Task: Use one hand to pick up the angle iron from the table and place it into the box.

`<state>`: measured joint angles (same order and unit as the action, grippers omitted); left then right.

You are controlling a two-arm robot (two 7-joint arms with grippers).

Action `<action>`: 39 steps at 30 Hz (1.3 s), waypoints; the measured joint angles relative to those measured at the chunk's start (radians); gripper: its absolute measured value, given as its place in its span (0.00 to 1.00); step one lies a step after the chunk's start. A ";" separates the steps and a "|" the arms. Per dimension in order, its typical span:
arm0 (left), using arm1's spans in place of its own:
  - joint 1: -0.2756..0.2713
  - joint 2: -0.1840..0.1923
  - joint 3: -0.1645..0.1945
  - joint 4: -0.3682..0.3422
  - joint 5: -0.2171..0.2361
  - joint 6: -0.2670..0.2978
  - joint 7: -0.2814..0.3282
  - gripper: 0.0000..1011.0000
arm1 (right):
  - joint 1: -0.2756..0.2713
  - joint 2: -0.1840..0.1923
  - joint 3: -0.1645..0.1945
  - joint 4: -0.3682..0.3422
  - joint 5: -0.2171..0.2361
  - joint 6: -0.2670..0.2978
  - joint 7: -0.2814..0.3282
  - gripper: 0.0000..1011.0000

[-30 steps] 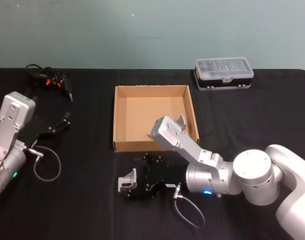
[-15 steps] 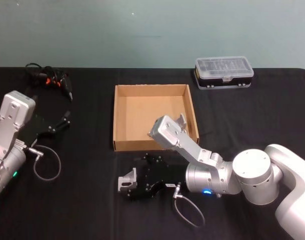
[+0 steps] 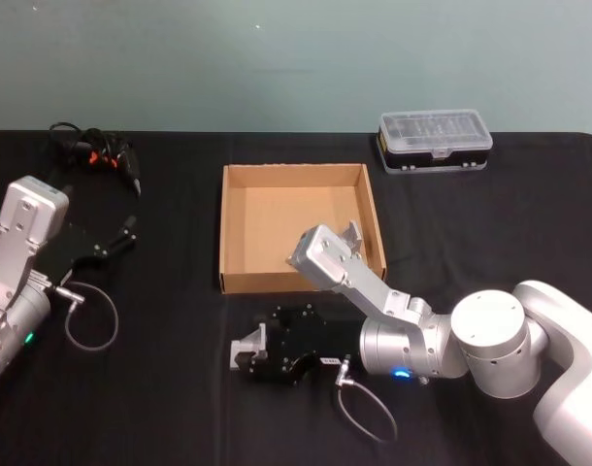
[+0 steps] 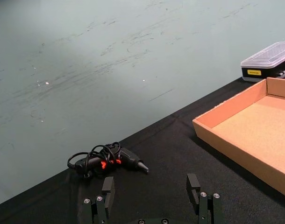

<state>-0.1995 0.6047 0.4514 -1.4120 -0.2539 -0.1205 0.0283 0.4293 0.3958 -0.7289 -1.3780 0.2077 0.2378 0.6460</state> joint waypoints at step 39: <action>0.000 0.000 0.000 0.000 0.000 0.000 0.000 1.00 | -0.199 0.134 0.245 -0.318 0.111 -0.023 -0.183 0.49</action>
<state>-0.1995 0.6047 0.4514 -1.4120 -0.2539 -0.1205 0.0283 0.2307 0.5296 -0.4840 -1.6963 0.3184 0.2152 0.4631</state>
